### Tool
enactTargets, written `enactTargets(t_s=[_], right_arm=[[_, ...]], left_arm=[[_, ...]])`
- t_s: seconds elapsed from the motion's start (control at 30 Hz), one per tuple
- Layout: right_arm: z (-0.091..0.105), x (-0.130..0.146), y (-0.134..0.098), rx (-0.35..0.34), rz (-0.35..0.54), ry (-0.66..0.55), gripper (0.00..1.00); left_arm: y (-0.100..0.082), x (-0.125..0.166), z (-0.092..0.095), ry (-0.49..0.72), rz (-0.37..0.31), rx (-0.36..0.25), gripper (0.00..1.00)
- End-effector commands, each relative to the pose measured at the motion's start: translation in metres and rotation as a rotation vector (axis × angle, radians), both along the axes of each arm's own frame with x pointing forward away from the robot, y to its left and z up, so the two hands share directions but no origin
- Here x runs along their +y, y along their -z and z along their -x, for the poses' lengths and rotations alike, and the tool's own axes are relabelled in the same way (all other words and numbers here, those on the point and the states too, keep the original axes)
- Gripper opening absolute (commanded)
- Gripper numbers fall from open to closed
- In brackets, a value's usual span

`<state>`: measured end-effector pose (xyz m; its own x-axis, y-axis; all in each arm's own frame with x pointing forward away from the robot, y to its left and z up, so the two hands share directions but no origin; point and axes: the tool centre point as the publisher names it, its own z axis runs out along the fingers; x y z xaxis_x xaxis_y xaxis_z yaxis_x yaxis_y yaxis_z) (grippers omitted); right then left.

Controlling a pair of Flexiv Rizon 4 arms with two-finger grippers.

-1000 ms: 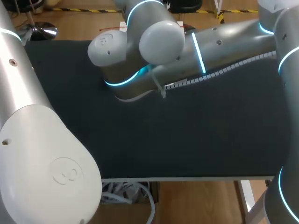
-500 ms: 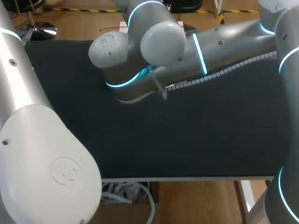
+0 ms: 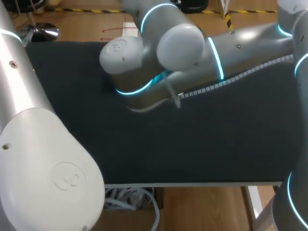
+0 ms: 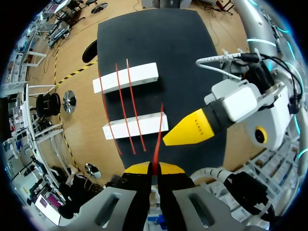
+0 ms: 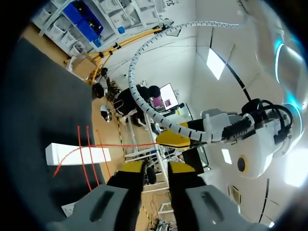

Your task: Grab the tape and strap the tape.

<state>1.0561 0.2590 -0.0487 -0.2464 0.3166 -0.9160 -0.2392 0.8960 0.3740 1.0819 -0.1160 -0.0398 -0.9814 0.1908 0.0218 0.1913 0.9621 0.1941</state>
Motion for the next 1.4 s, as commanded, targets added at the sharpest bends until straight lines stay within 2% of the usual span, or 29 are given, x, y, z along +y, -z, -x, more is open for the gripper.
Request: enactTargets(t_s=[0.03,0.1,0.13,0.27,0.6,0.83,1.3,1.33,1.4], right_arm=[[0.004,-0.012,-0.001,0.013,-0.013,-0.034,0.0],[0.005,-0.013,0.0,0.016,-0.027,-0.048,0.0],[0.006,-0.014,0.001,0.016,-0.031,-0.05,0.07],[0.008,-0.018,0.003,0.023,-0.038,-0.063,0.0],[0.011,-0.03,0.004,0.037,-0.032,-0.085,0.0],[0.015,-0.045,0.011,0.07,-0.022,-0.09,0.0],[0.01,-0.061,0.009,0.067,-0.004,-0.133,0.0],[0.009,-0.062,0.009,0.066,-0.004,-0.135,0.0],[0.008,-0.062,0.008,0.063,-0.002,-0.149,0.0]], left_arm=[[-0.001,-0.001,0.0,-0.001,-0.003,0.001,0.0],[-0.001,-0.001,0.0,-0.001,-0.003,0.001,0.0],[-0.001,-0.001,0.0,-0.001,-0.003,0.001,0.0],[-0.001,-0.001,0.0,-0.001,-0.003,0.001,0.0],[-0.001,-0.001,0.0,-0.001,-0.003,0.001,0.0],[-0.001,-0.001,0.0,-0.001,-0.003,0.001,0.0],[-0.001,-0.001,0.0,-0.001,-0.003,0.001,0.0],[-0.001,-0.002,0.0,-0.008,-0.001,-0.018,0.0],[-0.001,0.004,0.001,-0.06,0.001,-0.014,0.0]])
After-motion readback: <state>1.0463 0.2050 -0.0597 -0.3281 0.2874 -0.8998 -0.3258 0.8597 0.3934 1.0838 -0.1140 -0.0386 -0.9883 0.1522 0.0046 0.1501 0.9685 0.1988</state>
